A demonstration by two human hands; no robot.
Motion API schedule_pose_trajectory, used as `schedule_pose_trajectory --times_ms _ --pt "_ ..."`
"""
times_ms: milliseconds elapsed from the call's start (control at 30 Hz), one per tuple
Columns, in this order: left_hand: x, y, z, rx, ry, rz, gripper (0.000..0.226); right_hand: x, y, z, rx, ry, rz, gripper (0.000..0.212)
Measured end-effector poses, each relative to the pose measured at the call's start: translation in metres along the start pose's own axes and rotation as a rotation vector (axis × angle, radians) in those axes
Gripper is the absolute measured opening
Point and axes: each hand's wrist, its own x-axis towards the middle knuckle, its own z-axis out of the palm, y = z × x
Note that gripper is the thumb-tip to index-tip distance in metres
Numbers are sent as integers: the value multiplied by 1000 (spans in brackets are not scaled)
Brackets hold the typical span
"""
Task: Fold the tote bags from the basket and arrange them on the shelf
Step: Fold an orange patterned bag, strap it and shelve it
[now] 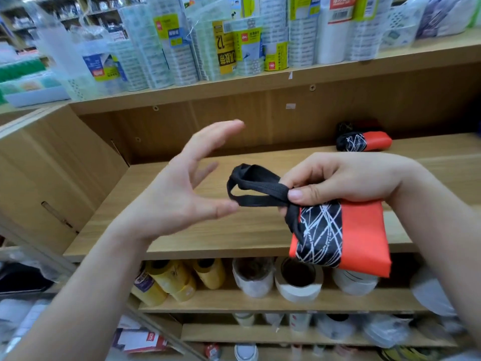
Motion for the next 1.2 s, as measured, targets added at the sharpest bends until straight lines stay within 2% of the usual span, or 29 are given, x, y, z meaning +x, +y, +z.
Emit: schedule_pose_trajectory --times_ms 67,133,200,233,367,433,500,567,633,733,800,900,1033,1200 --pt "1 8 0 299 -203 100 86 2 6 -1 122 -44 -21 20" --pt "4 10 4 341 -262 118 58 4 12 -1 269 -81 -52 19" --pt "4 6 11 92 -175 73 26 5 21 0 383 -119 -95 15" --pt "4 3 13 -119 -106 30 24 6 27 2 434 -132 -117 18" --pt "12 -4 28 -812 61 -30 23 14 38 15 702 -147 -271 36" --pt "18 -1 34 -1011 54 -108 29 17 38 22 816 -94 -351 45" --pt "20 -1 35 -1087 -19 -158 39 17 38 28 792 50 -357 46" --pt "19 -1 34 -1044 -69 -148 45 16 37 32 739 265 -321 38" --pt "18 0 35 -871 -45 -109 50 15 39 34 745 457 -265 22" --pt "13 6 47 -529 66 -101 45 15 40 33 750 678 -203 23" --pt "10 10 59 -412 129 -73 39 14 37 32 717 800 -183 25" --pt "8 9 70 -346 181 -34 41 12 31 32 685 956 -208 20" --pt "4 5 79 -342 118 -6 51 11 26 36 635 1110 -236 9" --pt "6 -3 77 -326 204 43 40 20 22 50 579 1287 -227 11"
